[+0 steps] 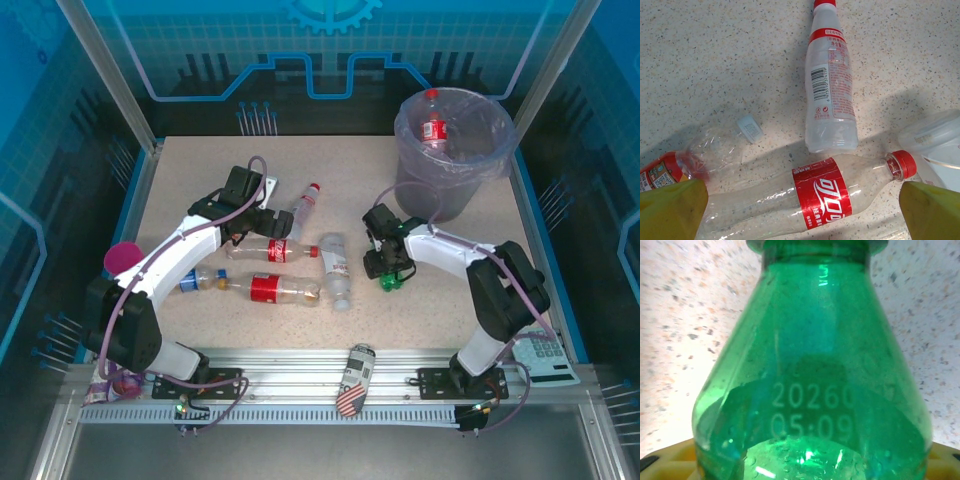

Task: Put the plastic bottles in the bin

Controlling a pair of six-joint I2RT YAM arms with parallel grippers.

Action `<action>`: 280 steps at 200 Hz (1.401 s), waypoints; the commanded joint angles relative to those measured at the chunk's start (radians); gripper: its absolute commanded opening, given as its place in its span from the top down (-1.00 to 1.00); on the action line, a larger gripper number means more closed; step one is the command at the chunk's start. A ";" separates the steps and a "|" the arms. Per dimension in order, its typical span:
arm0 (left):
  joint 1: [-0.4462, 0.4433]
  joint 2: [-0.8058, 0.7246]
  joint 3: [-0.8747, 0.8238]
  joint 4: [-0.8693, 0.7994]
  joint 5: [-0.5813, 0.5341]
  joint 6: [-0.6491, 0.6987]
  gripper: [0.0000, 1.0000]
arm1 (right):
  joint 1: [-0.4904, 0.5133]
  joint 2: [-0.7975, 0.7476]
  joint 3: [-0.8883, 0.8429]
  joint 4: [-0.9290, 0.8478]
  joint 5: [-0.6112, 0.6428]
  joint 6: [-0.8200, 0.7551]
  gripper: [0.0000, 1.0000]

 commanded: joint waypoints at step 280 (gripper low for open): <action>-0.017 0.002 0.025 -0.018 -0.006 0.033 -0.98 | -0.519 0.301 1.035 -0.030 0.201 -0.379 0.02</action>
